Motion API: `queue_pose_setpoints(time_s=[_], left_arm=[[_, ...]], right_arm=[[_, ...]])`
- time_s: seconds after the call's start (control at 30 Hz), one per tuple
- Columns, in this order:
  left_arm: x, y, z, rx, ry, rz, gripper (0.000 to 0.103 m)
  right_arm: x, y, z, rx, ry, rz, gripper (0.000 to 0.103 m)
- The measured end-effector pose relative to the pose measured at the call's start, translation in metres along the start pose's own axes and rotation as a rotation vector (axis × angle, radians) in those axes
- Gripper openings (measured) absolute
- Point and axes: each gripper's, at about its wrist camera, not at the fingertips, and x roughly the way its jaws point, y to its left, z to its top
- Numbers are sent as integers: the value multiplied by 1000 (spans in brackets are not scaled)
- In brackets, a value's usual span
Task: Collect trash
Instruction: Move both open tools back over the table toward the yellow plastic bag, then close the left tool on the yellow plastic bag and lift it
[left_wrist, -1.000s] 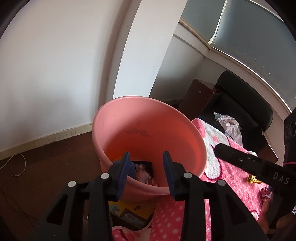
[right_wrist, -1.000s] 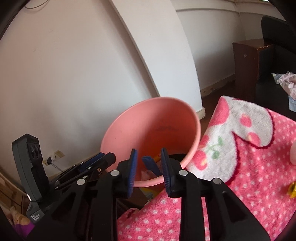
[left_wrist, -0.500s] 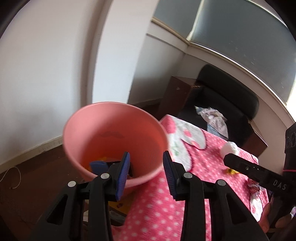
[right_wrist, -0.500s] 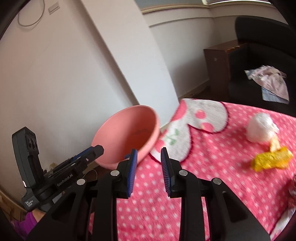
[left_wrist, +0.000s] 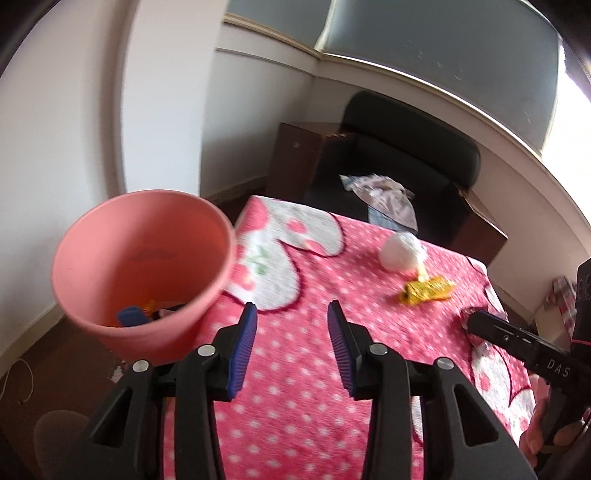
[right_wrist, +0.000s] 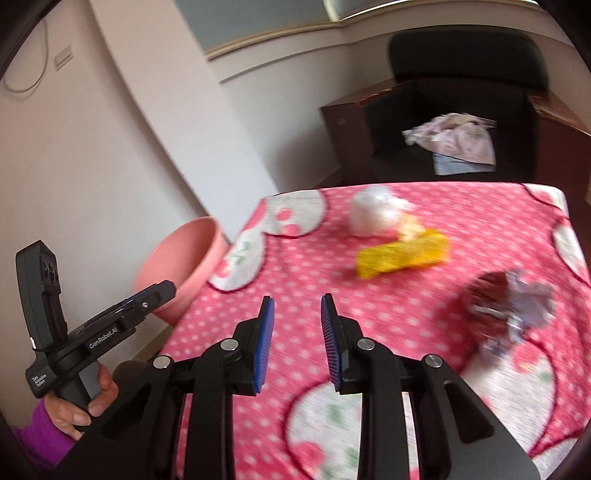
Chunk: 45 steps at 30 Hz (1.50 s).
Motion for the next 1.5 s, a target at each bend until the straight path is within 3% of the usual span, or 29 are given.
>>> queue_pose_setpoints(time_s=[0.4,0.67,0.83,0.93,1.13,1.5], left_arm=[[33,-79,-1,187,61,-99,44],[58,-115,6,298,92,-144,46],[76,-139,5,424,128,-149,51],[90,-153,5,496,147,-140,51],[117,-171,8,606,133,-107,51],[146,-176,4,655,146,-104,50]], right_arm=[[-39,-72,-18,107,-58,-118,27],[-52,-106,-22,177,-75,-150,27],[-57,-126,-27,231,-79,-155,28],[-61,-134,-30,248,-84,-157,37],[-67,-146,-34,272,-86,-174,38],[-65,-160,-39,306,-73,-179,38]])
